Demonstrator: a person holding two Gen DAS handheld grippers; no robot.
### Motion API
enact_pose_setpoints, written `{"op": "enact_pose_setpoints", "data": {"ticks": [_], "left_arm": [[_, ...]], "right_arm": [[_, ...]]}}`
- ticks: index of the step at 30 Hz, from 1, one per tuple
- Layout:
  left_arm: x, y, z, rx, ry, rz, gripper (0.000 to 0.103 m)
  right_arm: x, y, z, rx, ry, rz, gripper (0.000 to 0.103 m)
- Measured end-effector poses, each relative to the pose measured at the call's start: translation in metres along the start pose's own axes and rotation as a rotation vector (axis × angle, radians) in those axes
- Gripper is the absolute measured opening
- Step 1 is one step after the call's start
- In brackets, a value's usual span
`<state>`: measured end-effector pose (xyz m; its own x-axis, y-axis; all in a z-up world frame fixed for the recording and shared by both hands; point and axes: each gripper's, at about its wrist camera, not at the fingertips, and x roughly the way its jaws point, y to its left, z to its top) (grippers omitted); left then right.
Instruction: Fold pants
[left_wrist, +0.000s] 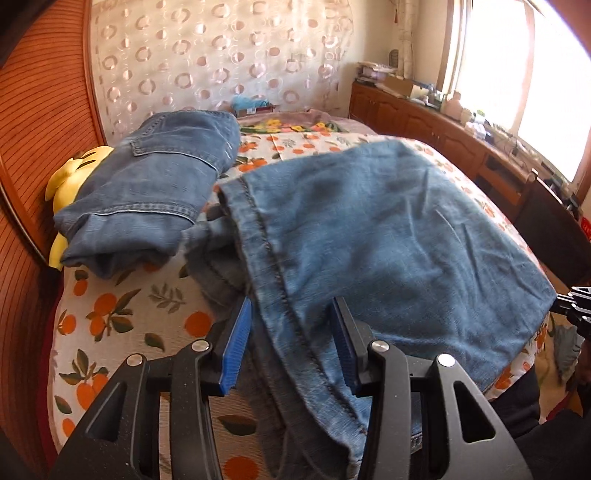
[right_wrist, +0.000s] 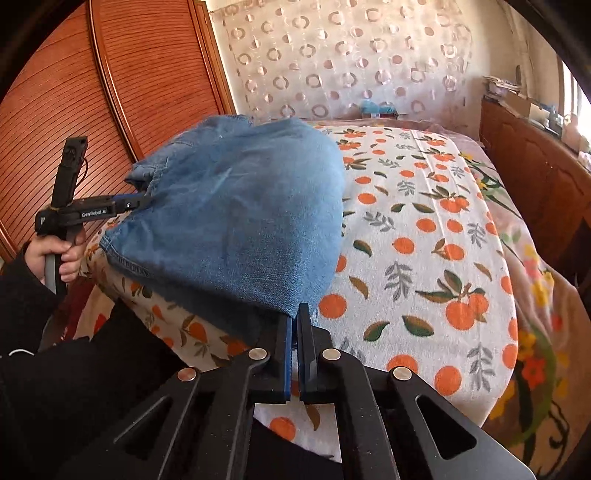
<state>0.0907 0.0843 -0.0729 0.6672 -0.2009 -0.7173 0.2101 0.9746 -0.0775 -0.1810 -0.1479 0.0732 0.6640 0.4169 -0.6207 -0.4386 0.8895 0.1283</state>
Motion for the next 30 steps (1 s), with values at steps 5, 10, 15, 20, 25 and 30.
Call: {"op": "enact_pose_setpoints", "data": {"ticks": [5,10,15,20,25,30], "left_arm": [[-0.015,0.009,0.007,-0.029,-0.054,-0.017,0.046],[-0.017,0.013,0.025,-0.038,-0.073,-0.014,0.047],[-0.019,-0.011,0.041,0.004,-0.097,-0.039,0.047],[-0.013,-0.052,0.065,0.079,-0.110,-0.084,0.047],[0.007,-0.086,0.092,0.118,-0.099,-0.151,0.047],[0.037,-0.125,0.118,0.168,-0.057,-0.209,0.047]], "right_arm": [[-0.012,0.000,0.005,-0.018,-0.025,-0.028,0.007],[-0.029,0.000,0.010,-0.018,-0.075,-0.075,0.032],[-0.029,-0.007,0.018,0.037,-0.120,-0.075,0.041],[-0.007,-0.010,0.028,0.097,-0.126,-0.033,0.041],[0.027,-0.005,0.020,0.097,-0.045,-0.029,0.041],[0.042,-0.003,0.001,0.120,-0.011,0.004,0.041]]}}
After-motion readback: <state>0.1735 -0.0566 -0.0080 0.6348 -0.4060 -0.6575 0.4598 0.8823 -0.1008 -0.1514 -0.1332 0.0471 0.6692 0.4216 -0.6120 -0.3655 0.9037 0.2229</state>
